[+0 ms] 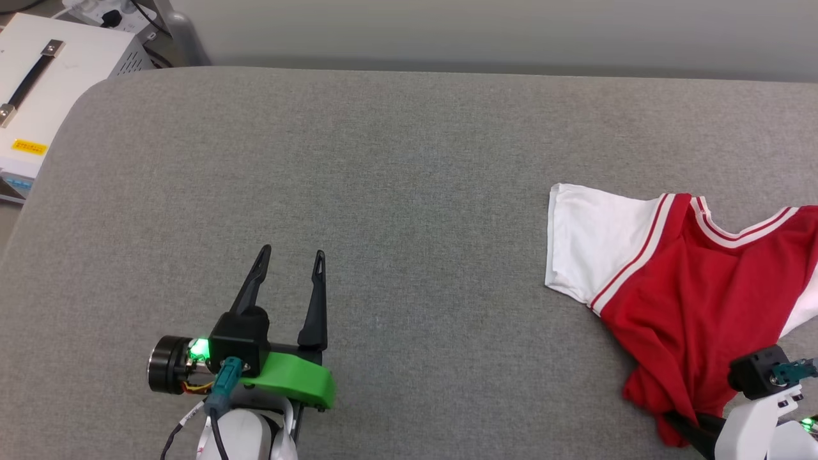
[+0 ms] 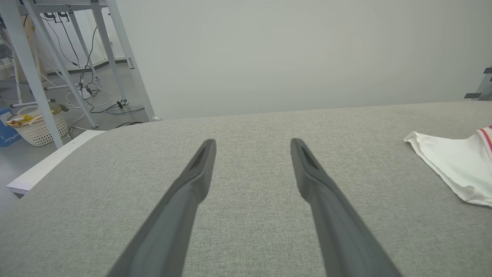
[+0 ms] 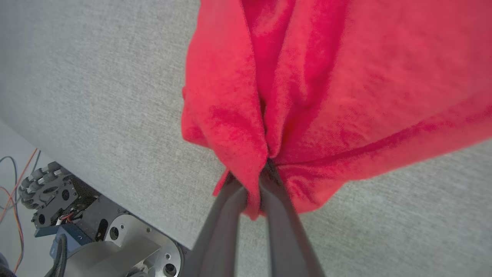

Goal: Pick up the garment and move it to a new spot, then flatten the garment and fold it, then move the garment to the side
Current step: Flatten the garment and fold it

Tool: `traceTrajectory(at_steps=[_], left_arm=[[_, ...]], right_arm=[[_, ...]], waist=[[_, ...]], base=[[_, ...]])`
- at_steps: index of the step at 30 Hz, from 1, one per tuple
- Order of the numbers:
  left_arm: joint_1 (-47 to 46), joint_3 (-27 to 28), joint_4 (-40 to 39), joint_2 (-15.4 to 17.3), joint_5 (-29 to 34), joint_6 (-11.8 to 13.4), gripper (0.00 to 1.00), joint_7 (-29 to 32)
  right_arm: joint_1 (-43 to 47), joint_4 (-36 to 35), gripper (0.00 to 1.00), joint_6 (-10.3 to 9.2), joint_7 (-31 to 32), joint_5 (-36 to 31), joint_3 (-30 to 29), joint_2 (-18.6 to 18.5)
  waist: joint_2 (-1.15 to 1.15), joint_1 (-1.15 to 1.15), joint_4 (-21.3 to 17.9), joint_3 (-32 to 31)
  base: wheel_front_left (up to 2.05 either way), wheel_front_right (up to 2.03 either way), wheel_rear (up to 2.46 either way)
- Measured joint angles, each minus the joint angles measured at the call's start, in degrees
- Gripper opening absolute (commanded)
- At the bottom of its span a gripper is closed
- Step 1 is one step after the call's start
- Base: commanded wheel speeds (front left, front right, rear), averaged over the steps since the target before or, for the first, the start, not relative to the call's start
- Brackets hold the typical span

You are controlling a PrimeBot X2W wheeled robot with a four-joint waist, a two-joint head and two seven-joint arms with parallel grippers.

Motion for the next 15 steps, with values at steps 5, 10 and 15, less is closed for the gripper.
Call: traceTrajectory(at_steps=[5, 10, 15], left_arm=[[0.7, 0.7, 0.3, 0.2, 0.0, 0.0, 1.00, 0.0], [1.3, 1.0, 0.3, 0.5, 0.0, 0.0, 1.00, 0.0], [1.0, 1.3, 0.0, 1.3, 0.1, -0.8, 1.00, 0.0]], right_arm=[[0.0, -2.4, 1.00, 0.00, -5.0, -4.2, -2.2, 1.7], [0.1, -8.1, 1.00, 0.00, -8.8, -8.0, -6.4, 3.4], [0.5, -13.6, 1.00, 0.00, -12.9, -13.6, -12.0, 8.5]], waist=[[0.00, 0.00, -0.5, -1.3], [0.00, 0.00, -1.5, -2.5], [0.00, 0.00, -2.9, -3.0]], base=[[0.00, 0.00, 0.00], [0.00, 0.00, 0.00], [0.00, 0.00, 0.00]])
